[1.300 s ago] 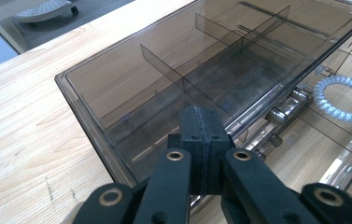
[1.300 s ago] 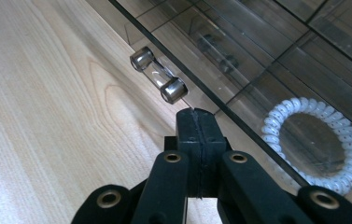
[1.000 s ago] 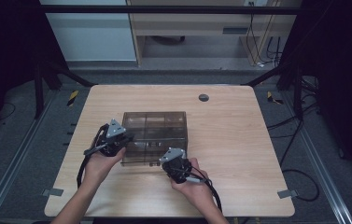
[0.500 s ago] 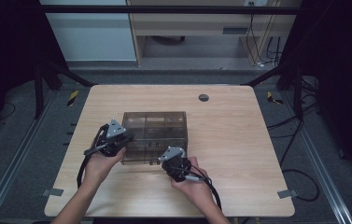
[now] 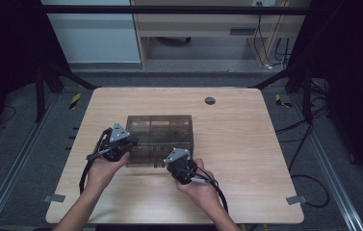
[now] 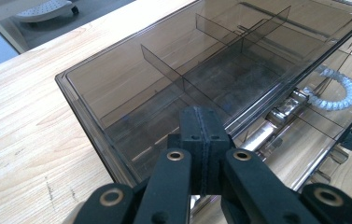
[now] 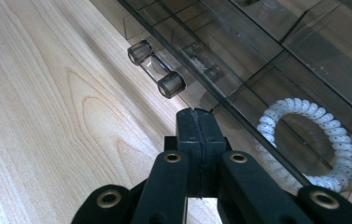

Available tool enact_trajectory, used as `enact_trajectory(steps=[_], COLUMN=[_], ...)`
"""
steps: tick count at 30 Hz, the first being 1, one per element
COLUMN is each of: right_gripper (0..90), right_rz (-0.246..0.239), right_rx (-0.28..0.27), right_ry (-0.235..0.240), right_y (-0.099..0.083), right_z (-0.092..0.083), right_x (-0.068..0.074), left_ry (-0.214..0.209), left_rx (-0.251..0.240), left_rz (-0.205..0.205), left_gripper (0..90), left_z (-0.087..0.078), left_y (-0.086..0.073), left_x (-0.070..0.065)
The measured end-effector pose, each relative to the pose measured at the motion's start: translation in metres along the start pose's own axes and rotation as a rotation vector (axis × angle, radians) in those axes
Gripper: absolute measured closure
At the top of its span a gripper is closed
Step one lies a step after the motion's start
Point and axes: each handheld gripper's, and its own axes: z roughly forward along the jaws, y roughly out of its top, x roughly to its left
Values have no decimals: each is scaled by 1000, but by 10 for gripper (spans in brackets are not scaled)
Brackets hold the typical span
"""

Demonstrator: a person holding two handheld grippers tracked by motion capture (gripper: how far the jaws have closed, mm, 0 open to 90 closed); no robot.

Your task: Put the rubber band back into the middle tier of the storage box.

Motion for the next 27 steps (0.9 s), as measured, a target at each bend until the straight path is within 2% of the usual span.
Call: enact_trajectory(steps=[27], right_gripper=[900], right_rz=[0], right_rx=[-21], right_ry=[-3], right_y=[0], right_z=[0], right_x=[0], left_ry=[1], left_rx=[-2], left_rz=[2], left_gripper=[897], left_z=[0], left_y=[0], left_x=[0])
